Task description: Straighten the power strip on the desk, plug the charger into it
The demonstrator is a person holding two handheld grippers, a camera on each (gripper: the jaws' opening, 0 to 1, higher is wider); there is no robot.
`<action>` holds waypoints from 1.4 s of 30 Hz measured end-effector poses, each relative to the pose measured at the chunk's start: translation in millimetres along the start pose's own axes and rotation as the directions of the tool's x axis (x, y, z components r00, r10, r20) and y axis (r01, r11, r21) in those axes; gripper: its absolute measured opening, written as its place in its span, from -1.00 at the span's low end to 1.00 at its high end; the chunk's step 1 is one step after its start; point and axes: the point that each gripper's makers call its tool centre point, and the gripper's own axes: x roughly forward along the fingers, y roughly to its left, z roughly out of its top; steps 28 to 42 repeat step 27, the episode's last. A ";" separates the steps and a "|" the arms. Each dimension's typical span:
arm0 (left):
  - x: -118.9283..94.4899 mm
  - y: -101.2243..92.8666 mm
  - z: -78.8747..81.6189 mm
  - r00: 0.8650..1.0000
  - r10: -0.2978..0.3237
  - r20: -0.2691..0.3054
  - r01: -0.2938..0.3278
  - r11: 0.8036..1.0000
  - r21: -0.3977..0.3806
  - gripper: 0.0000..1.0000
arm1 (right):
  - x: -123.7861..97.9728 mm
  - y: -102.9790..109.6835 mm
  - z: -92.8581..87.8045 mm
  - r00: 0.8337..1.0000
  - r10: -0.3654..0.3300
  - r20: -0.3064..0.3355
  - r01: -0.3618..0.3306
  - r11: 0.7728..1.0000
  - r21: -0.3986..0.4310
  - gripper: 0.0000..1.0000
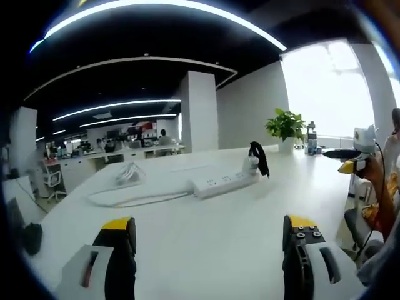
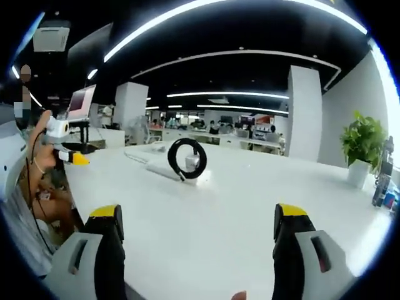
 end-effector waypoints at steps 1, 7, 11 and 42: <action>-0.5 -0.3 -1.7 1.000 0.000 -0.001 0.000 1.000 -0.002 0.99 | -0.7 0.4 -0.7 1.000 -0.002 -0.001 0.002 1.000 0.001 0.99; -2.9 0.9 -11.1 0.999 -0.001 -0.032 0.001 1.000 0.001 0.99 | -7.0 -0.5 -8.9 1.000 -0.018 -0.014 0.018 1.000 0.007 0.99; -8.9 3.2 -11.7 1.000 0.007 -0.025 -0.007 1.000 -0.003 0.99 | -15.5 -4.0 -19.7 0.998 -0.045 -0.034 0.046 0.999 0.025 0.99; -19.3 -2.4 -16.1 0.999 0.025 -0.025 -0.025 1.000 -0.007 0.99 | -31.8 -12.2 -39.9 0.990 -0.083 -0.112 0.085 0.996 0.019 0.99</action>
